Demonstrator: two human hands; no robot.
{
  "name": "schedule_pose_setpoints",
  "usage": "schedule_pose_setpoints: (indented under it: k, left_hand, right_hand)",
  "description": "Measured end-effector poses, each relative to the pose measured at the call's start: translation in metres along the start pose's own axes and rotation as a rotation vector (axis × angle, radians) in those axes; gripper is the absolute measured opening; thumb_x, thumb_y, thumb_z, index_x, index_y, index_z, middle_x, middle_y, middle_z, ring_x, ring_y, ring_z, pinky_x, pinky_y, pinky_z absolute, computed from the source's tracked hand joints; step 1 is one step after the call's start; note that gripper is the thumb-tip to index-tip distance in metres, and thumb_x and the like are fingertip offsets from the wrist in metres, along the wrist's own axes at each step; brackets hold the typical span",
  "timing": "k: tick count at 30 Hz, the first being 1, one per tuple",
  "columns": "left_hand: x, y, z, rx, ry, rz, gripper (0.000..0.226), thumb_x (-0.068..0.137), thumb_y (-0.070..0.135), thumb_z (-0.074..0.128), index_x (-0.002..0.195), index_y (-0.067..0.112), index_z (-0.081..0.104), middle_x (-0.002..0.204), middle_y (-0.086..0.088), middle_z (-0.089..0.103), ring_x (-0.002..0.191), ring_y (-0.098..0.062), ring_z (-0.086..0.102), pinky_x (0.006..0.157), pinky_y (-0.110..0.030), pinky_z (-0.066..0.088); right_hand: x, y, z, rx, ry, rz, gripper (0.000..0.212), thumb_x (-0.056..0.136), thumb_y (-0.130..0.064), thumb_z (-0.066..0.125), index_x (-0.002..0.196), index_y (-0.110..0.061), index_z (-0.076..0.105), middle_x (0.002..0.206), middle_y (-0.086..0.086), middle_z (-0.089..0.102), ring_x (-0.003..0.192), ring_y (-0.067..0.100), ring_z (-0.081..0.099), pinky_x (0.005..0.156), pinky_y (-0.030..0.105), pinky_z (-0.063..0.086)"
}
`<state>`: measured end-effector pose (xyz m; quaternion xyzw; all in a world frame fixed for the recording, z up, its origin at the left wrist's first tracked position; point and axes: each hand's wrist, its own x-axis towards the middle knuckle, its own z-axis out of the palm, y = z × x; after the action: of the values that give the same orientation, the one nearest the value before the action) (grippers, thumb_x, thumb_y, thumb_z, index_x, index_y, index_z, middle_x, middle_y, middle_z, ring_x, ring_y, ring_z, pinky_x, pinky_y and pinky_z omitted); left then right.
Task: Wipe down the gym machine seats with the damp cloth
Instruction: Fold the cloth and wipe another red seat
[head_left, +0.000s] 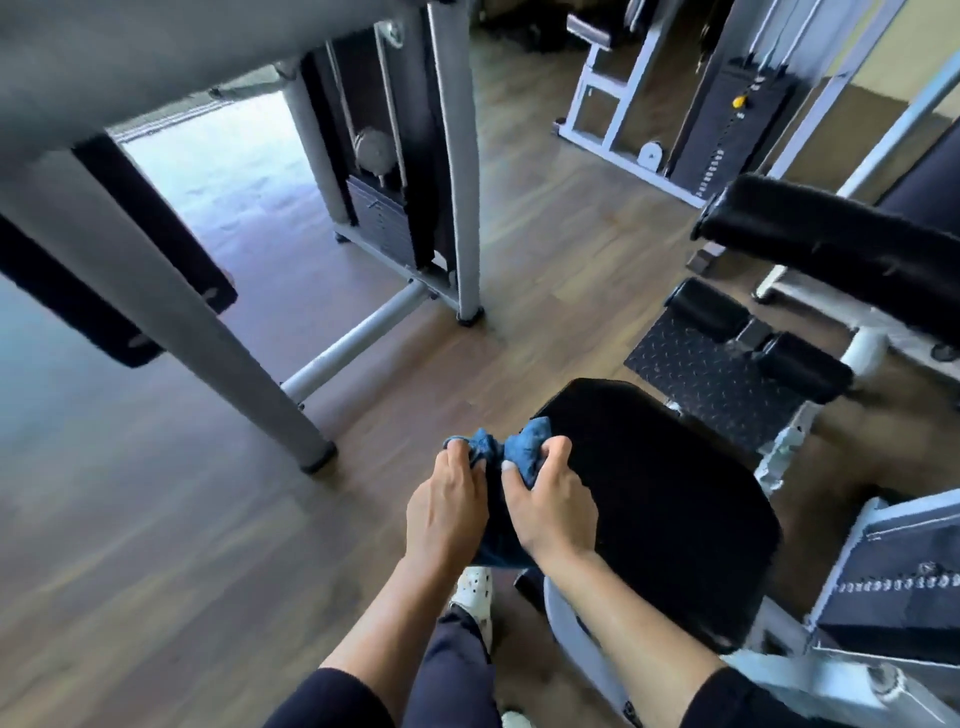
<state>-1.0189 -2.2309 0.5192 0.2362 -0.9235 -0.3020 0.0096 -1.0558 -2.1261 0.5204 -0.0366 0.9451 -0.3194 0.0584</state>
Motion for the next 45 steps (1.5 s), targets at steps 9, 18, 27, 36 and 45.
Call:
schedule_pose_setpoints:
  k: [9,18,27,36,45]
  left_hand:
    - [-0.157,-0.09,-0.052,-0.027,0.224,-0.305,0.022,0.099,0.032,0.038,0.109,0.013,0.044,0.106,-0.009,0.059,0.093,-0.038,0.06,0.072,-0.042,0.042]
    - [-0.267,-0.186,-0.116,-0.029,0.473,-0.57,0.023,0.099,0.028,0.039,0.109,0.009,0.045,0.108,-0.011,0.06,0.089,-0.041,0.06,0.064,-0.038,0.035]
    - [-0.36,-0.319,-0.203,-0.032,0.572,-0.725,0.026,0.099,0.03,0.036,0.112,0.009,0.045,0.114,-0.01,0.058,0.095,-0.039,0.059,0.073,-0.04,0.041]
    - [-0.422,-0.461,-0.299,0.058,0.594,-0.784,0.029,0.101,0.03,0.034,0.116,0.007,0.044,0.113,-0.01,0.057,0.093,-0.036,0.061,0.07,-0.038,0.04]
    - [-0.374,-0.582,-0.347,-0.039,0.646,-0.811,0.026,0.099,0.025,0.04,0.112,0.004,0.048,0.106,-0.017,0.061,0.088,-0.04,0.062,0.07,-0.045,0.047]
  right_hand:
    - [-0.148,-0.055,0.036,-0.032,-0.263,-0.267,0.044,0.086,-0.044,0.057,0.113,-0.015,0.037,0.105,0.012,0.067,0.096,0.036,0.061,0.074,0.037,0.044]
    - [-0.259,-0.138,0.092,-0.092,-0.531,-0.52,0.047,0.085,-0.044,0.056,0.118,-0.017,0.036,0.113,0.009,0.065,0.104,0.033,0.06,0.084,0.037,0.042]
    - [-0.387,-0.242,0.187,-0.164,-0.659,-0.708,0.065,0.084,-0.049,0.053,0.133,-0.012,0.032,0.118,0.01,0.063,0.109,0.032,0.058,0.09,0.037,0.042]
    - [-0.5,-0.354,0.289,-0.195,-0.698,-0.793,0.064,0.083,-0.048,0.05,0.134,-0.014,0.033,0.114,0.009,0.065,0.105,0.03,0.06,0.085,0.034,0.041]
    - [-0.498,-0.451,0.388,-0.241,-0.708,-0.806,0.046,0.082,-0.044,0.053,0.113,-0.014,0.037,0.098,0.007,0.067,0.092,0.031,0.062,0.073,0.034,0.037]
